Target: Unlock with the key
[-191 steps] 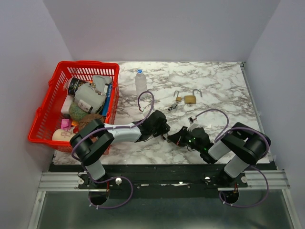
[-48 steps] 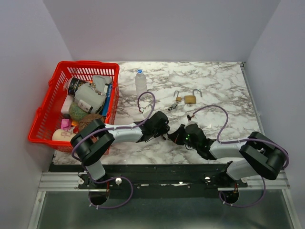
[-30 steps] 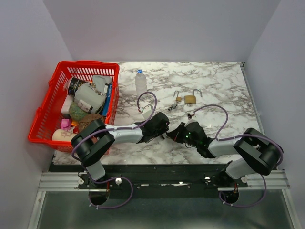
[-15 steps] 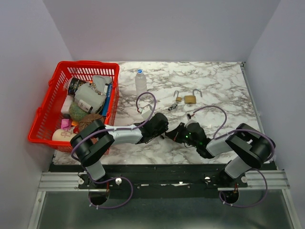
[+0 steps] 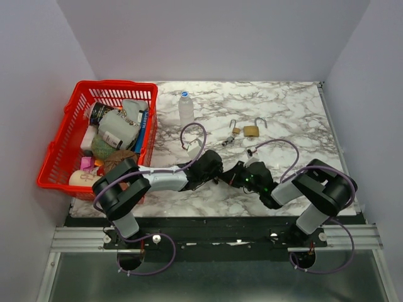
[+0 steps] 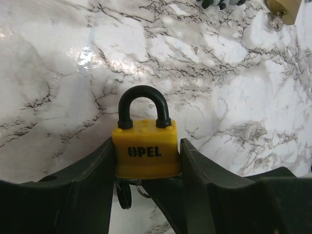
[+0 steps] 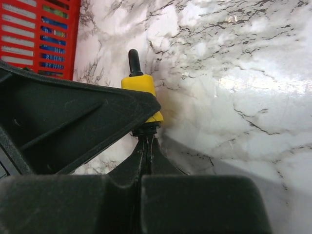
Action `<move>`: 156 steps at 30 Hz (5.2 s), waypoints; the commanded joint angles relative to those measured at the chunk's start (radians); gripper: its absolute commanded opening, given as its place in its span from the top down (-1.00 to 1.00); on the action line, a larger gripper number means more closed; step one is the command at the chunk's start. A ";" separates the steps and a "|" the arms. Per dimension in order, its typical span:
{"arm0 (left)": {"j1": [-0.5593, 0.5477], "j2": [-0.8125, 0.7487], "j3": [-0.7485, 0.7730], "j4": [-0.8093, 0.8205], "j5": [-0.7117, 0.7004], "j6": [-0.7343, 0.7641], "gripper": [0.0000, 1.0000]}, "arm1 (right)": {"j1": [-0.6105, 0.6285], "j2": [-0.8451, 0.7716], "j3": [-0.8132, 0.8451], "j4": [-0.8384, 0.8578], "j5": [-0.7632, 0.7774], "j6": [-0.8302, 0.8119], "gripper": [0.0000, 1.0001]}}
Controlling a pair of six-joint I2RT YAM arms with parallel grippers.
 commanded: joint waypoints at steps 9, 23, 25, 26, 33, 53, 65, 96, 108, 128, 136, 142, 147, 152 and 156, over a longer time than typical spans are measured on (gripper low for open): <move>-0.131 -0.258 -0.186 0.188 0.200 0.148 1.00 | -0.120 -0.294 -0.032 0.141 0.186 0.056 0.99; -0.144 -0.423 -0.304 0.476 0.298 0.341 1.00 | -0.135 -0.558 -0.036 -0.023 0.185 0.091 0.99; -0.144 -0.443 -0.302 0.447 0.310 0.370 1.00 | -0.134 -0.574 -0.010 -0.061 0.146 0.049 0.99; -0.140 -0.448 -0.284 0.415 0.324 0.393 1.00 | -0.135 -0.582 -0.003 -0.095 0.128 -0.007 0.99; -0.011 -0.424 -0.177 0.190 0.434 0.444 1.00 | -0.134 -0.765 -0.015 -0.351 0.004 -0.222 0.32; 0.089 -0.735 -0.305 0.222 0.850 0.781 1.00 | -0.146 -0.838 0.350 -0.879 -0.615 -0.597 -0.67; 0.093 -0.813 -0.301 0.137 0.894 0.794 1.00 | -0.135 -0.766 0.340 -0.827 -0.788 -0.625 -0.69; 0.098 -0.827 -0.304 0.226 1.043 0.691 1.00 | -0.048 -0.657 0.347 -0.808 -1.044 -0.701 0.24; 0.078 -0.747 -0.184 -0.159 0.473 0.879 1.00 | -0.049 -0.516 0.433 -0.988 -0.646 -0.605 0.99; 0.000 -0.269 -0.040 -0.090 0.243 0.695 1.00 | -0.086 -0.459 0.231 -0.877 0.023 -0.441 -0.50; 0.075 -0.002 0.193 -0.299 0.158 0.680 1.00 | -0.094 -0.713 0.133 -0.943 0.195 -0.417 -0.58; 0.104 0.165 0.352 -0.392 0.082 0.660 1.00 | -0.098 -0.897 0.122 -1.064 0.250 -0.417 -0.61; 0.156 0.265 0.490 -0.475 0.029 0.672 1.00 | -0.100 -1.055 0.129 -1.170 0.278 -0.421 -0.63; 0.207 0.389 0.633 -0.588 -0.049 0.677 1.00 | -0.098 -1.160 0.139 -1.245 0.315 -0.422 -0.64; 0.242 0.438 0.718 -0.594 -0.049 0.671 1.00 | -0.100 -1.224 0.139 -1.295 0.349 -0.428 -0.65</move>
